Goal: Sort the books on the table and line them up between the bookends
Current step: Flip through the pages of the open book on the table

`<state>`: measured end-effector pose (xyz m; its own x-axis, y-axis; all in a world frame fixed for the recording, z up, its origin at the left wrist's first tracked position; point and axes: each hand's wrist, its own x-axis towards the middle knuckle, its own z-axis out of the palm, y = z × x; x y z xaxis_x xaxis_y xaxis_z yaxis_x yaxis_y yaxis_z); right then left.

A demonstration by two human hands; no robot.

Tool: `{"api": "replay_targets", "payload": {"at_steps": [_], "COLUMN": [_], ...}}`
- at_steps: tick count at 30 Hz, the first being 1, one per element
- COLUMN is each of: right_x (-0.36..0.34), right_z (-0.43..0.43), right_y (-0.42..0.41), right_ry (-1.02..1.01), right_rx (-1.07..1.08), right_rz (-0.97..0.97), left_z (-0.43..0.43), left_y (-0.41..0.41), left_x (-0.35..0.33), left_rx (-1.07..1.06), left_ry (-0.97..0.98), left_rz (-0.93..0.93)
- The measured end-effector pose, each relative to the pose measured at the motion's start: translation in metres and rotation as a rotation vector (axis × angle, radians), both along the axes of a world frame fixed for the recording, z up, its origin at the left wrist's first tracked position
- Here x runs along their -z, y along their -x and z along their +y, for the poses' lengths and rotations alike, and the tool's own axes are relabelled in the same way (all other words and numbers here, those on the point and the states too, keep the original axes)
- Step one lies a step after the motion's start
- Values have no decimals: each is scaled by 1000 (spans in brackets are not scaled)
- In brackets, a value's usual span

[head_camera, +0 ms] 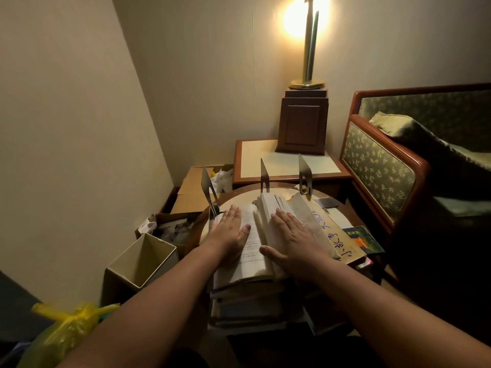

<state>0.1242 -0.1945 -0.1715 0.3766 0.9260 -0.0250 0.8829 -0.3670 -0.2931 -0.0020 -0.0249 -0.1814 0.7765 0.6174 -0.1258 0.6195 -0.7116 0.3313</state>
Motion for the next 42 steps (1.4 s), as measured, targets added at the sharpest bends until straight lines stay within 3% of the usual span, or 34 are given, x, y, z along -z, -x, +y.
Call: {"api": "replay_targets", "payload": {"at_steps": [4,8,12,19,23,29,42], "right_x": [-11,-22,-21,-30,-21,-27,-26], "right_z": [-5,-14,-21,-45,-55,-57,-56], "right_y": [1,3,-2,-9,-23,-25,-12], "right_ry": [-37,-70,-92,-109,-109,-271,-488], "right_rx": [-28,-39,-33,-118,-223,-228,-287], "right_rz": [74,60,57,185,98,-10,-188], "left_z": [-14,-25,-34,-42,-45,-48,-50], "left_y": [13,18,16,22,26,31,36], "left_x": [-9,-14,-24,-32,-32,-31,-46], "left_rx": [80,217,204,164,153,165,471], "left_ry": [-165,-319,-236,-79,-53,-79,-211], "left_rz": [-97,-364,-502,-514,-526,-568,-624]}}
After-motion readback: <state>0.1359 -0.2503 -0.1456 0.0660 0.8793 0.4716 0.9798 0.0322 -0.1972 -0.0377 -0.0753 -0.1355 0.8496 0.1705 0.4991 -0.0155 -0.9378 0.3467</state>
